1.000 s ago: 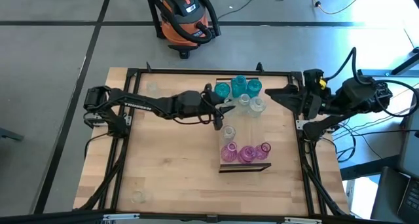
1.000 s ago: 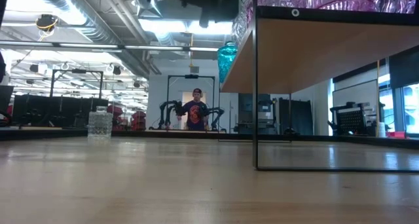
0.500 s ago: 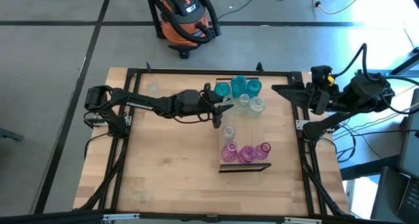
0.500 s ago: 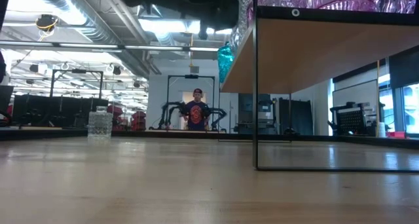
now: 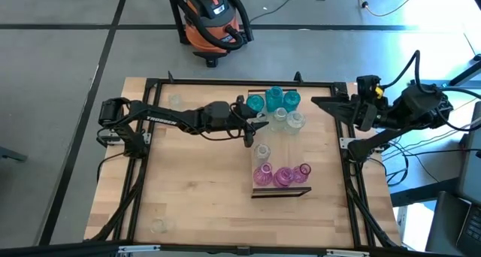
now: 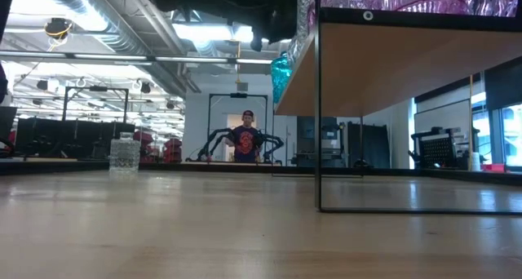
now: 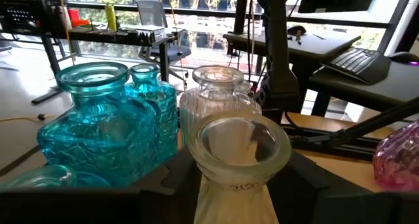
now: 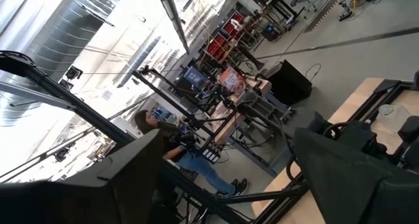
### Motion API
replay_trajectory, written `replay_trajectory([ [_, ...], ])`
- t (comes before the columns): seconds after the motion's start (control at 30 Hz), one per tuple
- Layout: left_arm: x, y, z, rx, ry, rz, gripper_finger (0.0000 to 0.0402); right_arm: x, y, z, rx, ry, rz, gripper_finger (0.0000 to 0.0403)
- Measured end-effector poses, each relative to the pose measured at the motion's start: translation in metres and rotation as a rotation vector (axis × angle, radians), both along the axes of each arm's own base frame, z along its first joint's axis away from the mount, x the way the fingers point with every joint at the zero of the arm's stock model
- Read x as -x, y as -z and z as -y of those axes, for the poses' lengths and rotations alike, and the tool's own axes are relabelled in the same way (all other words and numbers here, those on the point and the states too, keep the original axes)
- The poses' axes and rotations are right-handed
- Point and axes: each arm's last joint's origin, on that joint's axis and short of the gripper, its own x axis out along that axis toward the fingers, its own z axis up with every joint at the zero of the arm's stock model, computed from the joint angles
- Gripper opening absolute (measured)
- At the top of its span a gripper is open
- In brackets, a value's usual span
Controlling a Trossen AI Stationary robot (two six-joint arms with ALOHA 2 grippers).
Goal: Sort vases onto shelf
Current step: Adjust the transparent vase on the shelf
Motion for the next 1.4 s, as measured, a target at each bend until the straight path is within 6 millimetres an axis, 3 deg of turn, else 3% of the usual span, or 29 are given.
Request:
replay_trajectory([
  [0.9, -0.001, 0.009, 0.003, 0.014, 0.045, -0.066, 0.0148, -0.010, 0.003, -0.004, -0.013, -0.011, -0.015, 0.0323],
  [1.4, -0.001, 0.005, -0.006, 0.000, 0.031, -0.024, 0.0225, -0.022, 0.004, -0.010, -0.024, -0.038, -0.006, 0.0323],
])
